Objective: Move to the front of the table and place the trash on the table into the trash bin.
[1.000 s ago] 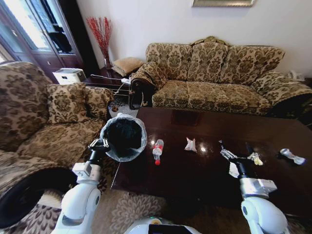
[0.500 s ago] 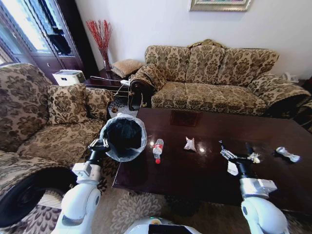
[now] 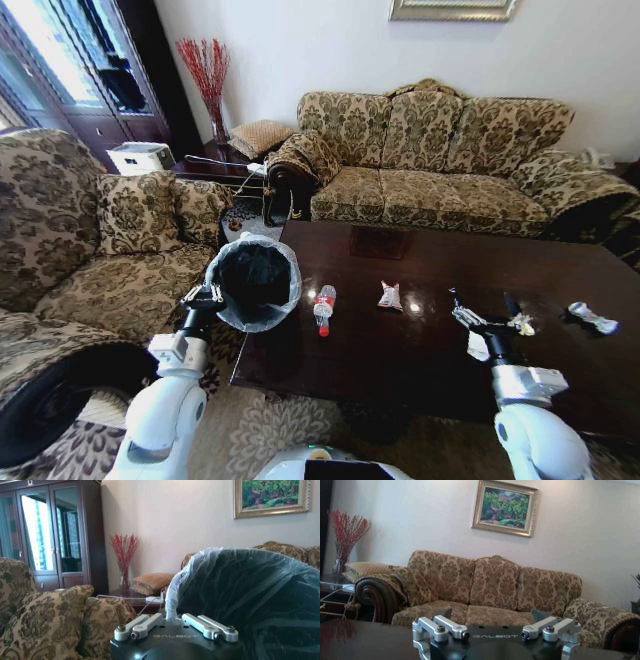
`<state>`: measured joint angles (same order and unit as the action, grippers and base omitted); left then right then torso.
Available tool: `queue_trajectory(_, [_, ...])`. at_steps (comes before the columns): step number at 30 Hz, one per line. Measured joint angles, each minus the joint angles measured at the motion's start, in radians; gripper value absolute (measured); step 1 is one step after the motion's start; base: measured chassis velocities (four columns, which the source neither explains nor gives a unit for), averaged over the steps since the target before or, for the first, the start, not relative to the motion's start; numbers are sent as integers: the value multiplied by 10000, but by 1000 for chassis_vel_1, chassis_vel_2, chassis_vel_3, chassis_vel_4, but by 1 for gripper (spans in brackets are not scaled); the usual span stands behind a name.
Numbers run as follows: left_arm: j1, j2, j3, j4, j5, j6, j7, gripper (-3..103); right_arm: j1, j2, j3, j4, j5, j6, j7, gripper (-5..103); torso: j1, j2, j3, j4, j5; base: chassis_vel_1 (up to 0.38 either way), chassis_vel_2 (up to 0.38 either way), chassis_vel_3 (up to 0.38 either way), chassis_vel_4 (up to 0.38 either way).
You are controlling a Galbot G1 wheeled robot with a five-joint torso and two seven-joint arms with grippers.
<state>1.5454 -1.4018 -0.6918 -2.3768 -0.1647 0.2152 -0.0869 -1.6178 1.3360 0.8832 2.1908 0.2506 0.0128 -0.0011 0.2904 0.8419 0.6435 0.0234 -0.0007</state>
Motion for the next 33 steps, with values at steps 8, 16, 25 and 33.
queue_trajectory(8, [0,0,0,0,0,2,0,2,0,0,0,0,0,0,0,100,0,0,0,1,0,0,0,0,0])
queue_trajectory(16, [0,0,0,0,0,2,-1,2,0,0,0,1,0,0,0,100,0,0,0,0,-1,0,0,0,0])
queue_trajectory(25, [0,0,0,0,0,2,0,2,-1,0,0,1,0,0,0,100,0,0,0,1,-1,3,5,3,6])
queue_trajectory(33, [0,0,0,0,0,3,0,2,-2,0,0,1,0,-1,-1,100,0,0,0,-4,-1,12,17,16,19])
